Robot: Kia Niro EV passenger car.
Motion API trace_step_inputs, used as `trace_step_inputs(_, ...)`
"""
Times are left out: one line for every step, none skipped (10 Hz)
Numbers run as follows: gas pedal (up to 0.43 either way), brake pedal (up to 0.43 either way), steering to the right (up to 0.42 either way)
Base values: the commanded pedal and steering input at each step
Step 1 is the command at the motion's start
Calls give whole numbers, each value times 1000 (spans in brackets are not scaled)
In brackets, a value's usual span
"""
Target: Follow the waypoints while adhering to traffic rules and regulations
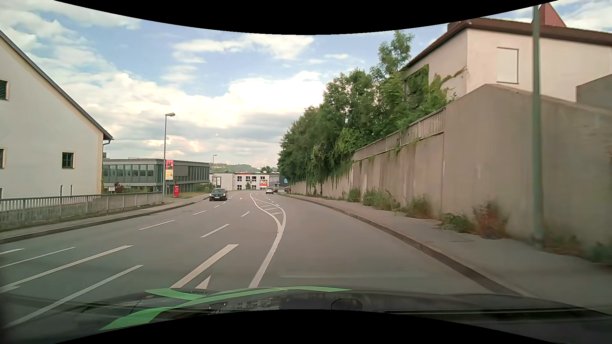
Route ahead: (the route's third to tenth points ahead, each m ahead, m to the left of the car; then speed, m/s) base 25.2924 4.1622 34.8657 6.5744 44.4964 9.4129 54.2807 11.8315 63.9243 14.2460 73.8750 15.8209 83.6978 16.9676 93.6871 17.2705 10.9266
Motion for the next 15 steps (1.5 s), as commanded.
trace_step_inputs(98,0,-37)
trace_step_inputs(98,0,-37)
trace_step_inputs(98,0,-39)
trace_step_inputs(98,0,-40)
trace_step_inputs(98,0,-42)
trace_step_inputs(98,0,-42)
trace_step_inputs(98,0,-44)
trace_step_inputs(98,0,-45)
trace_step_inputs(98,0,-45)
trace_step_inputs(98,0,-45)
trace_step_inputs(98,0,-45)
trace_step_inputs(98,0,-44)
trace_step_inputs(98,0,-44)
trace_step_inputs(98,0,-44)
trace_step_inputs(98,0,-44)
